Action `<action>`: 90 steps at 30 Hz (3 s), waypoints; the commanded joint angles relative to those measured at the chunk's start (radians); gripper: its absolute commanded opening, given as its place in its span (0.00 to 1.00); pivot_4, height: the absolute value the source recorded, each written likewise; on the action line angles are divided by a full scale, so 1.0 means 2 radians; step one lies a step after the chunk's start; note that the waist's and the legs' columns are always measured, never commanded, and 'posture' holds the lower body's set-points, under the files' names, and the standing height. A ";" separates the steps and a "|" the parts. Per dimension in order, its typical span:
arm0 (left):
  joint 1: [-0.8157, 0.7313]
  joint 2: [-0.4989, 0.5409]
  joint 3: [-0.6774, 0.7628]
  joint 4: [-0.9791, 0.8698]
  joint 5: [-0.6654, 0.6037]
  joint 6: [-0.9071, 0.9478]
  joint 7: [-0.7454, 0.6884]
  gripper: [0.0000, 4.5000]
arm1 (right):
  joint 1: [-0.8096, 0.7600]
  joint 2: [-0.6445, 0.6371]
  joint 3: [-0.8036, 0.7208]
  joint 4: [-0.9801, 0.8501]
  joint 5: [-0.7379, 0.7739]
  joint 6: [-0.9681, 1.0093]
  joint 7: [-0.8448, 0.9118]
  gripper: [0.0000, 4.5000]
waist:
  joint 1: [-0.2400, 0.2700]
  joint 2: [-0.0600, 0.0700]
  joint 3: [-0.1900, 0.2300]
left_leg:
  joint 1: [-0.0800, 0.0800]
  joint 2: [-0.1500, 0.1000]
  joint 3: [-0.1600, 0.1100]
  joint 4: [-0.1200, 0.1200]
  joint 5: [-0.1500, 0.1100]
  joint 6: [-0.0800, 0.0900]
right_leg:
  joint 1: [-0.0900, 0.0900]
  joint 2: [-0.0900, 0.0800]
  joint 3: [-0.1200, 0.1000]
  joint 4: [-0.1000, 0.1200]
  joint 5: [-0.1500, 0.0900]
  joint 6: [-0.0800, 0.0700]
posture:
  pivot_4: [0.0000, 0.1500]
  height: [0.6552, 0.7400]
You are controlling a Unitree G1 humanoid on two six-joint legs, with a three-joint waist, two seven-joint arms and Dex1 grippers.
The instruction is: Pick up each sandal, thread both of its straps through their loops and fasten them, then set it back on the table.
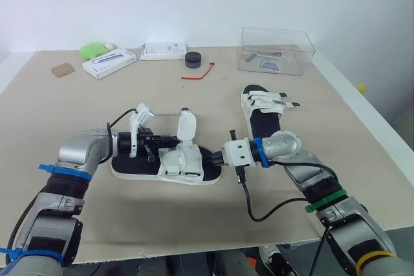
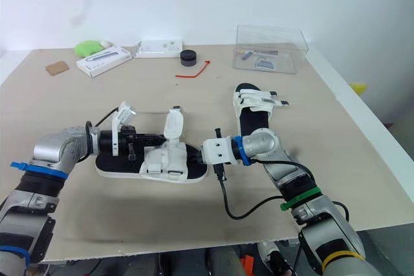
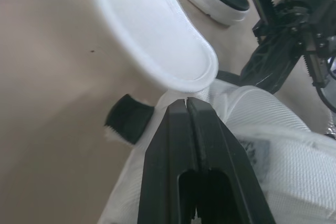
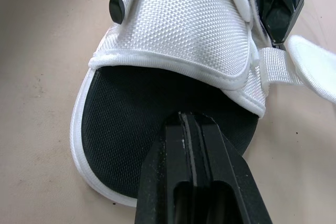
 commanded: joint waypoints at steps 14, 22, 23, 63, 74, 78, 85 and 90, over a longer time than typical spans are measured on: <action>-0.074 -0.030 0.095 0.071 -0.032 0.060 0.055 0.91 | 0.004 -0.010 0.020 0.034 -0.039 0.013 0.007 0.00 | -0.001 -0.001 0.000 | -0.001 0.000 0.000 0.000 0.000 0.000 | 0.000 0.000 0.000 0.000 0.001 0.002 | 1.00 1.00; -0.124 -0.055 0.054 0.152 -0.003 0.049 0.016 0.99 | 0.004 -0.010 0.020 0.033 -0.041 0.014 0.000 0.00 | -0.001 -0.001 0.000 | -0.001 -0.001 0.000 0.000 0.000 0.000 | 0.000 0.000 0.000 0.000 0.001 0.002 | 1.00 1.00; -0.131 -0.058 0.050 0.160 -0.001 0.049 0.007 0.99 | 0.005 -0.011 0.020 0.032 -0.041 0.015 0.000 0.00 | -0.002 -0.001 0.000 | -0.001 -0.001 0.000 0.000 0.000 0.000 | 0.000 0.000 0.000 0.000 0.001 0.002 | 1.00 1.00; -0.289 -0.152 0.134 0.425 0.083 -0.173 0.013 0.01 | 0.024 -0.031 0.014 0.001 -0.044 0.031 -0.019 0.00 | -0.008 -0.001 0.000 | -0.005 -0.002 -0.005 0.001 0.000 0.000 | -0.001 -0.002 -0.004 -0.001 0.002 0.003 | 1.00 1.00; -0.091 -0.099 0.035 0.016 0.151 -0.380 -0.048 0.01 | 0.029 -0.037 0.014 -0.002 -0.042 0.029 -0.014 0.00 | -0.008 -0.001 0.000 | -0.005 -0.002 -0.005 0.001 0.000 -0.001 | -0.001 -0.005 -0.004 -0.001 0.002 0.002 | 1.00 1.00; -0.005 -0.044 0.007 -0.073 0.185 -0.519 -0.074 0.01 | 0.025 -0.032 0.018 0.007 -0.043 0.024 -0.012 0.00 | -0.007 0.000 0.000 | -0.005 -0.003 -0.005 0.001 0.000 -0.001 | 0.000 -0.006 -0.004 -0.001 0.003 0.001 | 1.00 1.00; 0.046 0.015 -0.032 -0.092 0.205 -0.776 -0.104 0.01 | 0.010 -0.023 0.027 0.028 -0.044 0.010 -0.005 0.00 | -0.005 -0.001 0.000 | -0.005 -0.003 -0.004 0.002 0.002 0.002 | 0.000 -0.007 -0.005 -0.002 0.002 0.002 | 1.00 1.00; 0.049 0.040 -0.079 -0.084 0.222 -0.849 -0.107 0.01 | -0.004 -0.015 0.030 0.046 -0.047 -0.001 -0.001 0.00 | -0.005 0.000 0.000 | -0.005 -0.003 -0.004 0.002 0.002 0.003 | 0.001 -0.007 -0.005 -0.002 0.003 0.001 | 1.00 1.00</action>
